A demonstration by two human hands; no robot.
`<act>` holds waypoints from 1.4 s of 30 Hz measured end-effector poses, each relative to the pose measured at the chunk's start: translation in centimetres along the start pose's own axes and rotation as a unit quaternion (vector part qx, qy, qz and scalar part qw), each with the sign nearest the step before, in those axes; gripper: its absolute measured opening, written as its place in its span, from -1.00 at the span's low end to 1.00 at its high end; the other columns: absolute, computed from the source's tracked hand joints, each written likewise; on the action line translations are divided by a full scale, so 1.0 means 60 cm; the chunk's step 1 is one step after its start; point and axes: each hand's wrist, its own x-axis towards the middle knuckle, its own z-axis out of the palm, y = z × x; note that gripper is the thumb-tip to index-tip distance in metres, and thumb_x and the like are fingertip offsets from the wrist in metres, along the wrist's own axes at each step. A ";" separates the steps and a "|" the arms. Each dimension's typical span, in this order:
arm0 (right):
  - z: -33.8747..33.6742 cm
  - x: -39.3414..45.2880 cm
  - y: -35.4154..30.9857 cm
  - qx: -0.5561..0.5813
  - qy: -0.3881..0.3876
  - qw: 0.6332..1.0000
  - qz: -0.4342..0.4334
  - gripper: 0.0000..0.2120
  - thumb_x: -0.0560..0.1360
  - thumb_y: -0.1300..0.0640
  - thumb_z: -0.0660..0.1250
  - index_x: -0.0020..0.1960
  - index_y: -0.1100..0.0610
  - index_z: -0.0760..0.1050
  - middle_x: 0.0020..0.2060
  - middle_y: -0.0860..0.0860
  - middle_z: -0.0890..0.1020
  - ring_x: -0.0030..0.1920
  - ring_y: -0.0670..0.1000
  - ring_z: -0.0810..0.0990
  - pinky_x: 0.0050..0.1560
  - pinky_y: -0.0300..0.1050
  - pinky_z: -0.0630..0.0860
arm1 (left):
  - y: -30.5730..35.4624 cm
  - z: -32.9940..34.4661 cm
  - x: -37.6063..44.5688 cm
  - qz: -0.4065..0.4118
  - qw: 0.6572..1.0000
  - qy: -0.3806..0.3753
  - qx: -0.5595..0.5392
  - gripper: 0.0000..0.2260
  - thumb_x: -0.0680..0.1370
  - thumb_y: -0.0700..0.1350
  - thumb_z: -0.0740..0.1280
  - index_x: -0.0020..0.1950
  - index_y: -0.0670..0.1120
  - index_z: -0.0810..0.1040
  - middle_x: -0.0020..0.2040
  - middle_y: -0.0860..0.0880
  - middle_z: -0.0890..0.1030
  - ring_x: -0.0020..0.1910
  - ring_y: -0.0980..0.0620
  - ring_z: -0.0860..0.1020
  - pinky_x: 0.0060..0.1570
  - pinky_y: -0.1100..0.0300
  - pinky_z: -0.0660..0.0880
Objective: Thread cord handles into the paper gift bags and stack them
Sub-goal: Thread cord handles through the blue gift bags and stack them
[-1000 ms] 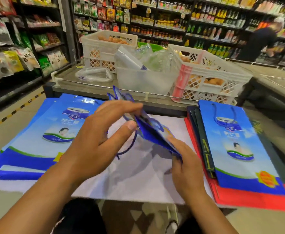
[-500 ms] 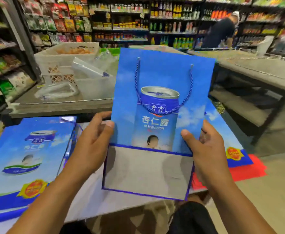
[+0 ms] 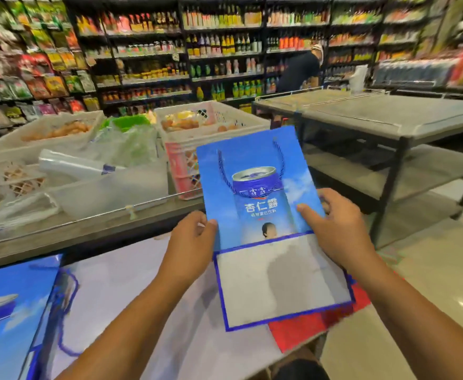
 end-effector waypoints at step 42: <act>0.126 0.073 0.125 -0.358 -0.236 0.898 -0.102 -0.33 0.65 -0.40 -0.14 0.68 -0.18 -0.14 0.67 -0.17 -0.12 0.66 -0.11 -0.20 0.64 -0.01 -0.15 | -0.042 0.211 0.093 0.173 0.892 -0.138 0.394 -0.37 0.70 0.27 -0.08 0.70 0.02 -0.05 0.71 -0.09 -0.15 0.67 -0.07 -0.27 0.56 -0.13 -0.33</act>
